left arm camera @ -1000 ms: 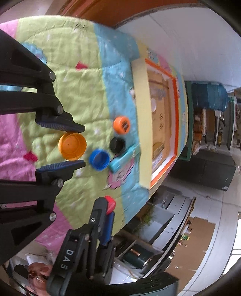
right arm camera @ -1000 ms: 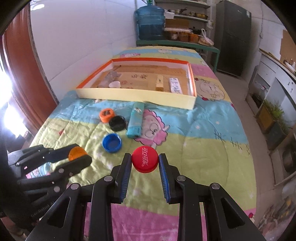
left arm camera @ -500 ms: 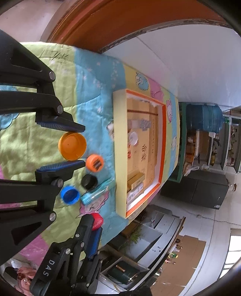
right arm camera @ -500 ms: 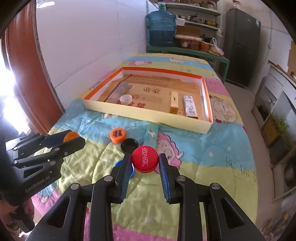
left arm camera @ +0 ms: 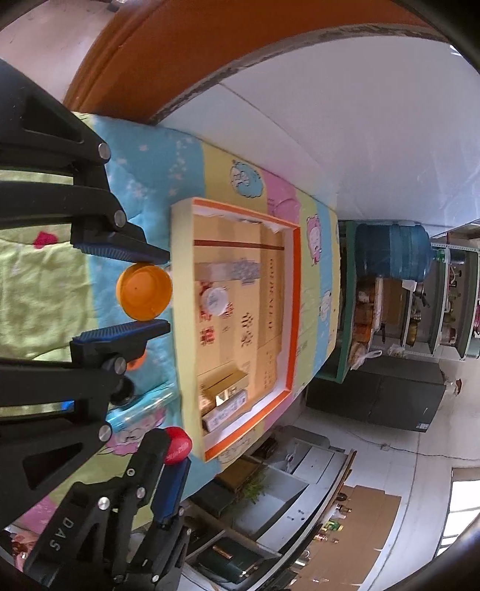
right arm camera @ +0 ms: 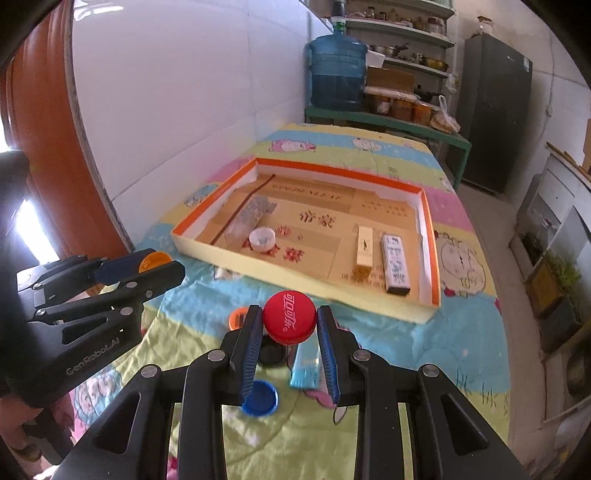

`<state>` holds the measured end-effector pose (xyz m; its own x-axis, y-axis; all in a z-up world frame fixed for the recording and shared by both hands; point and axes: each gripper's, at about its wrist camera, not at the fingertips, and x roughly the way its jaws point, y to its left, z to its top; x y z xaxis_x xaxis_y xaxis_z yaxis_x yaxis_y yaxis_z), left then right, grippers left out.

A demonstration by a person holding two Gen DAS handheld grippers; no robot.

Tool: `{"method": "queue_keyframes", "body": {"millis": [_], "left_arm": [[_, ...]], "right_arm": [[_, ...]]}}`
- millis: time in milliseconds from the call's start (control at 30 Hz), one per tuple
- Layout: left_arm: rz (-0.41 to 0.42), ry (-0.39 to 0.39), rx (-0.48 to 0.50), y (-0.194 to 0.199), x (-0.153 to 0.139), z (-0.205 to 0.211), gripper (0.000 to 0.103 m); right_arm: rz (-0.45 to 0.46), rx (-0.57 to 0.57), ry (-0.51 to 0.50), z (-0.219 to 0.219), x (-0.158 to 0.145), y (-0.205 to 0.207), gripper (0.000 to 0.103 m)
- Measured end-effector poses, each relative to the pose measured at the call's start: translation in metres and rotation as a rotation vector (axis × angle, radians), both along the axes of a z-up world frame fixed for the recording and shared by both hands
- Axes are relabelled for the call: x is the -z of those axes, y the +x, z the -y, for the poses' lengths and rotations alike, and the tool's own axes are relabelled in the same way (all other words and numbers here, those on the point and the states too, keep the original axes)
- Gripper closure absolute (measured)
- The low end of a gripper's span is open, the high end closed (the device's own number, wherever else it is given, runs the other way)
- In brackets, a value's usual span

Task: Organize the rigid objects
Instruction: 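Carry the orange cap with the left gripper while the right gripper carries the red cap into the tray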

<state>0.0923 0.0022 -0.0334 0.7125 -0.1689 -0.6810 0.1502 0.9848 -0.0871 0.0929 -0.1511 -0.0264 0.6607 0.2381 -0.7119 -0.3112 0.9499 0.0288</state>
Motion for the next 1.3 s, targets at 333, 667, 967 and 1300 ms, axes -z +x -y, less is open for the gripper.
{"method": "queue_keyframes", "body": {"millis": [333,667,967,1300], "left_arm": [[0.028,0.007,-0.031,0.039,-0.015,-0.004,0.072],[0.013,0.015,-0.067,0.088,-0.021,-0.011,0.072],[-0.044,0.02,-0.056,0.133,-0.012,0.001,0.072],[-0.105,0.025,-0.011,0.176,0.01,0.042,0.072]], "right_arm": [[0.03,-0.003,-0.009,-0.001,-0.011,0.035,0.072],[-0.004,0.001,0.009,0.001,-0.01,0.087,0.072],[-0.044,0.044,-0.012,0.006,0.002,0.139,0.072],[-0.082,0.111,-0.049,0.028,0.017,0.187,0.072]]}}
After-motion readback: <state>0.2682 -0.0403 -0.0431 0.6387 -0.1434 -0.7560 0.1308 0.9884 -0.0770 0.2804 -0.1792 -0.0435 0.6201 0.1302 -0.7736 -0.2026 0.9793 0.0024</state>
